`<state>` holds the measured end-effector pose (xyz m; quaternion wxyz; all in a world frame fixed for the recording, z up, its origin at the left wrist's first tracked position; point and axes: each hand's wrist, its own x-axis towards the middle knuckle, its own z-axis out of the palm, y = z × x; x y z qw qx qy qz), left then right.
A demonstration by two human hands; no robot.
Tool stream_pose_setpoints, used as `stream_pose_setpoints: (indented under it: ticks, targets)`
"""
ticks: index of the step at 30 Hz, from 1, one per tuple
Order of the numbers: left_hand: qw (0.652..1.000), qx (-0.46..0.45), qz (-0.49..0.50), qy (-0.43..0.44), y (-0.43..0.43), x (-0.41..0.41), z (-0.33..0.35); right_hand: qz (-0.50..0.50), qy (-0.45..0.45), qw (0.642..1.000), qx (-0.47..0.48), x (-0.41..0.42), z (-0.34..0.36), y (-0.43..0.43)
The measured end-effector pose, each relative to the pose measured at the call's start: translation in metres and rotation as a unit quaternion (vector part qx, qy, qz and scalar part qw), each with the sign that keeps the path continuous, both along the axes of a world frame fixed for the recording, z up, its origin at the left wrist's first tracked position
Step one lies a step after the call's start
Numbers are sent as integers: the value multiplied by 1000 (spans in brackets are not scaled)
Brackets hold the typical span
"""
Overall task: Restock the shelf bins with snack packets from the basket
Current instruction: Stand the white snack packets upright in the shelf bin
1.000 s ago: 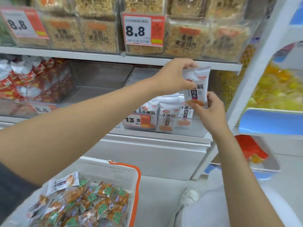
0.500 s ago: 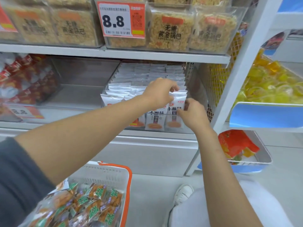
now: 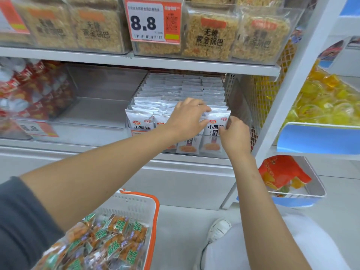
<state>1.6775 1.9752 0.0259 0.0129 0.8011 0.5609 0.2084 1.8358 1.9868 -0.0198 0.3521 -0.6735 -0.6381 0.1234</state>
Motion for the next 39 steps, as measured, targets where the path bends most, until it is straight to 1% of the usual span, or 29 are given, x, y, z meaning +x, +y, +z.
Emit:
stream_pose_setpoints:
  ticks: [2, 6, 8, 11, 14, 17, 20, 22, 24, 27, 29, 33, 35, 37, 39]
  targets:
    - [1000, 12, -2, -18, -3, -5, -2, 9, 11, 1000, 25, -3, 2, -4]
    - [999, 22, 0, -42, -13, -17, -5, 19, 27, 994, 105, -18, 4, -20]
    - [997, 52, 6, -51, -17, -24, -6, 32, 1, 991, 129, -26, 0, -24]
    - [996, 60, 14, -58, -22, -35, -6, 16, -45, 993, 108, -31, -6, -23]
    - [996, 55, 24, -60, -24, -44, -7, -5, -60, 996, 61, -30, -5, -19]
    - [996, 53, 24, -70, -28, -51, -8, 10, -91, 995, 25, -29, -1, -11]
    - [996, 53, 21, -65, -32, -55, -9, 9, -127, 992, 11, -33, -1, -8]
    - [996, 54, 19, -65, -33, -54, -9, 3, -121, 993, 9, -36, -2, -8]
    - [996, 52, 17, -66, -33, -53, -9, -8, -97, 995, 15, -38, -2, -10]
    - [996, 54, 17, -67, -31, -52, -10, -26, -86, 994, 56, -43, -1, -13]
    - [996, 63, 18, -68, -31, -52, -11, -19, -76, 990, 117, -49, 0, -18]
    - [990, 119, 30, -70, -41, -56, -11, 31, -38, 966, 254, -63, -1, -31]
    - [984, 149, 50, -85, -54, -64, -7, 73, -28, 949, 304, -73, -1, -42]
    - [979, 130, 89, -126, -71, -76, -6, 134, -17, 941, 310, -87, -3, -51]
    - [975, 85, 133, -153, -87, -93, -11, 183, -14, 940, 288, -105, -6, -60]
